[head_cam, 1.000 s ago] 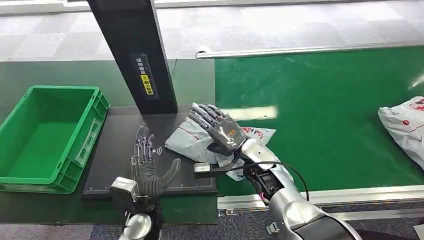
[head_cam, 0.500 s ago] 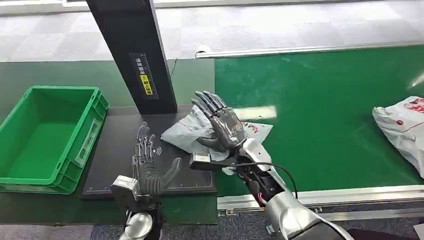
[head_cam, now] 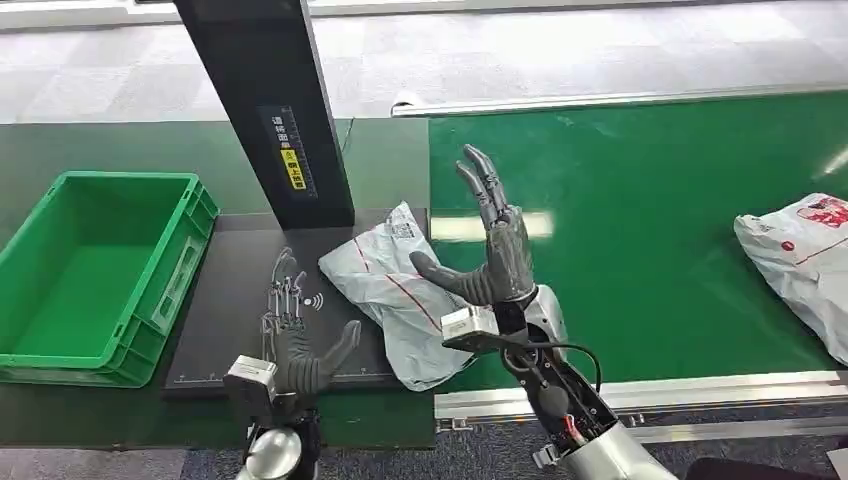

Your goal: Moved the parcel from conveyor to table for the left to box.

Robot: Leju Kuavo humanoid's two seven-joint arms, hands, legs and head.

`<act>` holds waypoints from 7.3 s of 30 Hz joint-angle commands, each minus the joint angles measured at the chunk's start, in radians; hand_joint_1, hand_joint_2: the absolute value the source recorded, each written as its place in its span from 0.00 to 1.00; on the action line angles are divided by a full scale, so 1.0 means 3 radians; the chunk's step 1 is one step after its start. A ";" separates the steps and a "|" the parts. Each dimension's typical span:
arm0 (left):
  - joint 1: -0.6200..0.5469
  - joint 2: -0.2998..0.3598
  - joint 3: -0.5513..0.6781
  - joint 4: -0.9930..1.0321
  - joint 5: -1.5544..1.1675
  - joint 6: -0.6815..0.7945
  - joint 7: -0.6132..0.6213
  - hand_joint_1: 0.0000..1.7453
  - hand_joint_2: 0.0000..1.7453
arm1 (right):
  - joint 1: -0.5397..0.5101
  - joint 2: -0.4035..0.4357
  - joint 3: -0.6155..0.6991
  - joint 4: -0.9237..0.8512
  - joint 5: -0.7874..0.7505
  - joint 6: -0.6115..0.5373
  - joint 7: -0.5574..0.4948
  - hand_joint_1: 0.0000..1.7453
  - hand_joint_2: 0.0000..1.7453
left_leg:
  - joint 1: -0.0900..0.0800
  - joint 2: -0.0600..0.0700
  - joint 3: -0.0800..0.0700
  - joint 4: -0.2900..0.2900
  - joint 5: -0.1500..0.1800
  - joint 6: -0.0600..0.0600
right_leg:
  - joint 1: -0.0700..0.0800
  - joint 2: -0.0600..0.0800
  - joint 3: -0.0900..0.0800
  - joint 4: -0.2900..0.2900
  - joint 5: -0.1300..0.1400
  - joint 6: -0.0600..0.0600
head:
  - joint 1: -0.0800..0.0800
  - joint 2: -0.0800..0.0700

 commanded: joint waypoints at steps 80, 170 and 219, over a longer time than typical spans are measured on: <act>-0.0301 -0.0472 0.1549 -0.0239 -0.3682 0.1071 0.0004 1.00 1.00 | 0.0783 -0.0218 -0.1742 -0.0469 -0.0506 0.2585 0.1134 0.00 1.00 | 0.0001 0.0010 -0.0002 0.0006 0.0001 0.0007 | 0.0002 0.0006 0.0004 0.0002 0.0007 0.0008 | 0.0001 0.0000; -0.1941 0.2088 0.4059 0.2711 -0.4921 0.1071 0.2106 1.00 1.00 | 0.0830 -0.0578 -0.1525 -0.0440 -0.0455 0.2639 0.1238 0.00 1.00 | -0.0002 0.0003 -0.0006 -0.0015 0.0023 -0.0003 | -0.0001 -0.0005 -0.0003 -0.0010 0.0015 0.0001 | 0.0001 0.0000; -0.2220 0.1049 0.4420 0.0777 -0.4256 0.1071 0.0004 1.00 1.00 | 0.0779 -0.0673 -0.1287 -0.0293 -0.0511 0.2603 0.1018 0.00 1.00 | 0.0008 0.0014 -0.0022 0.0002 0.0017 -0.0004 | 0.0007 0.0011 -0.0020 -0.0001 0.0016 0.0000 | 0.0002 0.0000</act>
